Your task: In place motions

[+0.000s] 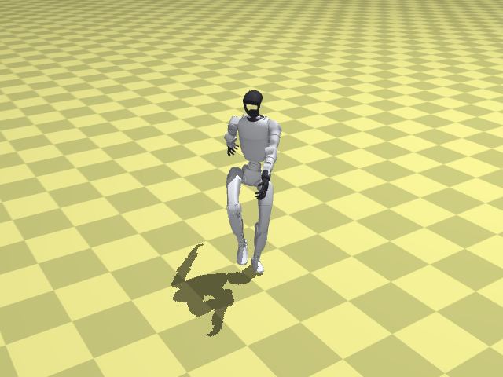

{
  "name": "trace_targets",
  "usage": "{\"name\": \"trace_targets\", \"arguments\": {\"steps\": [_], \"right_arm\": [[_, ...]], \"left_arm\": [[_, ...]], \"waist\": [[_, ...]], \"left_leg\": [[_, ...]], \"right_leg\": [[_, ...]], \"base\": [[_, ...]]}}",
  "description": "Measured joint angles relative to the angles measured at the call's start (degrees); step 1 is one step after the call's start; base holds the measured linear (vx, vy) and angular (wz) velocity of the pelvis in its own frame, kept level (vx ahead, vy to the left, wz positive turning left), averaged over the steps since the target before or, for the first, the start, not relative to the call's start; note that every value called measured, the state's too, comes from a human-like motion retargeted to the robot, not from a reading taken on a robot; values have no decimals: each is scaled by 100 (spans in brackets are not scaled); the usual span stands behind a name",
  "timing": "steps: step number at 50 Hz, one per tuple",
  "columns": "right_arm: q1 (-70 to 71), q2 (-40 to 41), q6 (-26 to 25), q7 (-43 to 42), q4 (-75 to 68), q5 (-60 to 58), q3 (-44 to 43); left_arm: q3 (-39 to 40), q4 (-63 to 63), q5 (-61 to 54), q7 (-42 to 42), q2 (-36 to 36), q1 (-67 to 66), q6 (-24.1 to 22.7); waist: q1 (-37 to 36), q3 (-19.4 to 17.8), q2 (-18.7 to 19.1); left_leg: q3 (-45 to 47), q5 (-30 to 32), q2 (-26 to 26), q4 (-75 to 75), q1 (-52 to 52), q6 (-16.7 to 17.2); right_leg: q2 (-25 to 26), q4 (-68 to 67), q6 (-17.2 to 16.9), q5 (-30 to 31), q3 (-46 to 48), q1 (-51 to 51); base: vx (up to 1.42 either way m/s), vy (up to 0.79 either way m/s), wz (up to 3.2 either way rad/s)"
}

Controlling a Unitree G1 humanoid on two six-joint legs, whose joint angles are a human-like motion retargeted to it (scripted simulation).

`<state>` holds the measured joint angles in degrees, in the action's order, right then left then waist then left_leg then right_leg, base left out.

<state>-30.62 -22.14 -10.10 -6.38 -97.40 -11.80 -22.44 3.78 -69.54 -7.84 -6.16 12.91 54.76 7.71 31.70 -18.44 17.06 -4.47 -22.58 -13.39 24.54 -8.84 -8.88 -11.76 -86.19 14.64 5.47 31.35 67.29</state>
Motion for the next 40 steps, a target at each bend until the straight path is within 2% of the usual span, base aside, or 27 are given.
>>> {"name": "trace_targets", "arguments": {"steps": [2,6,10,13,16,18,20,24,27,30,33,35,36,37,38,40], "right_arm": [[183,191,234,141,0,165,-175],[957,517,351,1177,0,-106,-339],[1851,816,694,1941,386,-410,-225],[2347,909,814,1988,816,-815,165],[2770,906,901,1779,1039,-1098,655],[3074,855,935,1603,1055,-1177,999],[3383,817,960,1469,978,-1174,1336],[3982,910,960,1456,683,-1125,1881],[4438,1084,934,1533,513,-1023,2114],[4911,1326,641,1826,776,-717,2030],[5348,1647,629,2154,1464,26,1993],[5859,1862,586,2137,1795,682,2059],[6264,1873,606,2070,1896,1081,2079],[6675,1889,638,2040,2003,1397,2053],[7097,1916,697,2087,2122,1546,1932],[7814,2041,711,2148,2457,1517,1603]], "left_arm": [[-96,-61,172,78,-115,-178,18],[-253,-244,529,92,-285,-860,-35],[-325,-682,671,-38,-515,-1625,109],[-346,-908,729,186,-701,-2336,260],[-289,-1103,774,316,-1006,-2921,302],[-216,-1252,764,371,-1182,-3216,299],[-123,-1435,755,402,-1329,-3425,313],[-136,-1779,920,630,-1332,-3793,413],[-128,-1834,1309,789,-1132,-4263,670],[132,-1718,1928,1019,-872,-4972,1065],[447,-1990,1938,972,-765,-5776,1278],[598,-2240,1976,1196,-718,-6280,1386],[692,-2354,2114,1345,-704,-6459,1466],[793,-2479,2244,1476,-695,-6621,1537],[910,-2623,2356,1572,-696,-6747,1588],[1099,-2786,2498,1734,-690,-7073,1663]], "waist": [[-188,307,-144],[-497,893,-399],[-845,1499,-390],[-1107,2022,-328],[-1365,2449,-460],[-1607,2627,-688],[-1903,2736,-964],[-2464,2779,-1346],[-2741,2819,-1602],[-2922,2901,-1713],[-2888,2883,-1680],[-3059,2684,-1818],[-3154,2416,-1843],[-3288,2159,-1890],[-3501,1924,-1979],[-4239,1487,-2191]], "left_leg": [[125,49,186,-339,145,58],[421,194,430,-954,364,200],[687,231,506,-1363,392,337],[783,205,642,-1550,352,386],[798,219,969,-1709,344,403],[825,229,1308,-1793,393,393],[889,240,1622,-1889,470,409],[1127,237,1861,-2075,653,553],[1258,163,1927,-1992,628,660],[1390,123,1887,-1410,279,662],[1731,914,1574,301,-622,766],[1850,1970,1287,1957,-1577,651],[1515,2248,1436,2715,-2078,466],[1398,2308,1450,3500,-2570,319],[1714,1934,1196,4343,-3044,248],[2131,1592,649,5545,-4025,107]], "right_leg": [[96,300,-115,107,-89,-430],[305,1209,-681,674,-237,-1795],[851,2557,-1091,1028,-467,-3196],[1276,3888,-1282,1240,-794,-4163],[1361,5326,-1548,1377,-1172,-5083],[1233,6316,-1793,1264,-1378,-5691],[1053,7120,-1968,542,-1398,-6206],[827,7982,-1736,-354,-886,-6663],[782,8256,-1536,-682,-812,-6736],[767,8200,-1572,-859,-1118,-6587],[639,8061,-1574,-898,-1214,-6458],[483,8011,-1625,-919,-1437,-6458],[466,7997,-1608,-909,-1468,-6563],[447,7983,-1575,-892,-1509,-6649],[426,7970,-1507,-860,-1571,-6698],[381,7867,-1363,-798,-1896,-6685]], "base": [[-2,-18,-41],[-1,-12,-50],[3,-11,-69],[21,-7,-64],[19,-4,-24],[16,-3,-23],[16,-7,-31],[16,-16,-24],[22,-25,-11],[30,-29,-10],[27,-22,-21],[11,-17,-75],[-6,-13,-60],[-14,-16,-55],[-15,-21,-92],[-14,-24,-143]]}}
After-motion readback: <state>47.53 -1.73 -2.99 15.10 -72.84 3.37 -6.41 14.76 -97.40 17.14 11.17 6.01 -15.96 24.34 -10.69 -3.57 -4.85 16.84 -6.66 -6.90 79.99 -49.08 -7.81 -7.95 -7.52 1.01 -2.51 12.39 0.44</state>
